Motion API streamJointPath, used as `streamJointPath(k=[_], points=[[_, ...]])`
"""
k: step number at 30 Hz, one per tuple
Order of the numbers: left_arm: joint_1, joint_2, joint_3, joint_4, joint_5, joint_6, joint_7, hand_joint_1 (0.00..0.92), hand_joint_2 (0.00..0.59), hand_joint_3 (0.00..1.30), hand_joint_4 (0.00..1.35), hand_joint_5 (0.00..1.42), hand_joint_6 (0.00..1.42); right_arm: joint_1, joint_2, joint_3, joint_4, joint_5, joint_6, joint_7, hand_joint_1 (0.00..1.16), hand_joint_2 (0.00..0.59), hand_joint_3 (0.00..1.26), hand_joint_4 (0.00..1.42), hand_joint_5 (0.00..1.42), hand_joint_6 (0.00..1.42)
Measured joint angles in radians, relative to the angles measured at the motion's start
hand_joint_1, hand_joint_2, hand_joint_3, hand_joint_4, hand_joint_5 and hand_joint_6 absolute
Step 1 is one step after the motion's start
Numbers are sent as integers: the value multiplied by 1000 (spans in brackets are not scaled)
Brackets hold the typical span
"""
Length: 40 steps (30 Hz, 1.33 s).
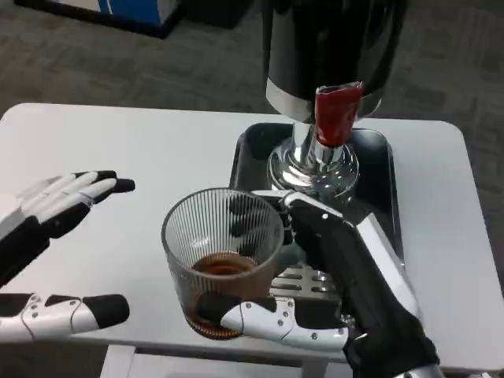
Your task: Grasp the cup under the faucet to collect the drink, then remove the cup.
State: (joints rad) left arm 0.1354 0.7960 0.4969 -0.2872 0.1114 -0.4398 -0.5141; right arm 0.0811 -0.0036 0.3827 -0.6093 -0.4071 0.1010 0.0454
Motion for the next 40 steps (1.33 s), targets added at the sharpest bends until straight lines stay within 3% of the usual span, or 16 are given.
streamJointPath(k=[13, 26, 40], points=[[17, 4, 1, -34, -22, 0, -4, 0, 44, 78, 0, 0, 0, -34, 1, 9, 14, -1, 15, 0, 814, 161, 601, 592, 759, 719], [44, 4, -3, -106, -24, 12, -8, 0, 44, 78, 0, 0, 0, -34, -7, -13, 12, 0, 24, 10, 813, 160, 601, 600, 759, 719], [70, -16, 0, -127, -30, 20, -10, 0, 45, 77, 0, 0, 0, -31, -9, -13, 6, 0, 24, 18, 810, 159, 601, 601, 759, 719]])
